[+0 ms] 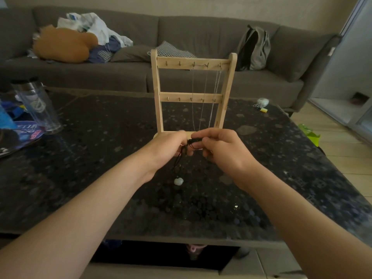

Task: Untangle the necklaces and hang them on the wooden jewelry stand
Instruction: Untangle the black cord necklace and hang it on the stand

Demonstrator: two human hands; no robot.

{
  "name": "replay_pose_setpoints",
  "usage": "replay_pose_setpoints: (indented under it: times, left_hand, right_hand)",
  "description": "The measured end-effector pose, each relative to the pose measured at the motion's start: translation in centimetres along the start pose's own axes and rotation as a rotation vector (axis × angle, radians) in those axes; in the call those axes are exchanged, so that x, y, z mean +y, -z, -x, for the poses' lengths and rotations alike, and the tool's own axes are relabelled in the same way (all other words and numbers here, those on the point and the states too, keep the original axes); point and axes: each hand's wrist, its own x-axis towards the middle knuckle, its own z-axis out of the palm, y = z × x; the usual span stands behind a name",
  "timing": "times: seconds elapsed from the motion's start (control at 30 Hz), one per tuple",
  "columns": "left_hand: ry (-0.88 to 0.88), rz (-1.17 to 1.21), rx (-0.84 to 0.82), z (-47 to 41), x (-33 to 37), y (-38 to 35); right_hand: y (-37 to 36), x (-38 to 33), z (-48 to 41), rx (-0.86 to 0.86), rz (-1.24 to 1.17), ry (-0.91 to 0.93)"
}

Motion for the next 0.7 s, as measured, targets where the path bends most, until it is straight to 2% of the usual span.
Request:
replay_pose_setpoints:
  times: [0.17, 0.3, 0.5, 0.7]
  left_hand:
    - [-0.151, 0.053, 0.018, 0.0, -0.5, 0.1]
    - [-0.196, 0.052, 0.054, -0.3, -1.0, -0.1]
    - [-0.215, 0.009, 0.061, -0.4, -1.2, -0.2]
    - [-0.227, -0.045, 0.080, -0.7, -1.4, 0.2]
  right_hand:
    - [0.1, -0.2, 0.0, 0.018, -0.127, -0.032]
    - [-0.1, -0.5, 0.4, 0.041, -0.163, -0.031]
    - [-0.1, -0.7, 0.9, -0.016, -0.217, -0.071]
    - [0.2, -0.4, 0.7, -0.001, -0.072, -0.041]
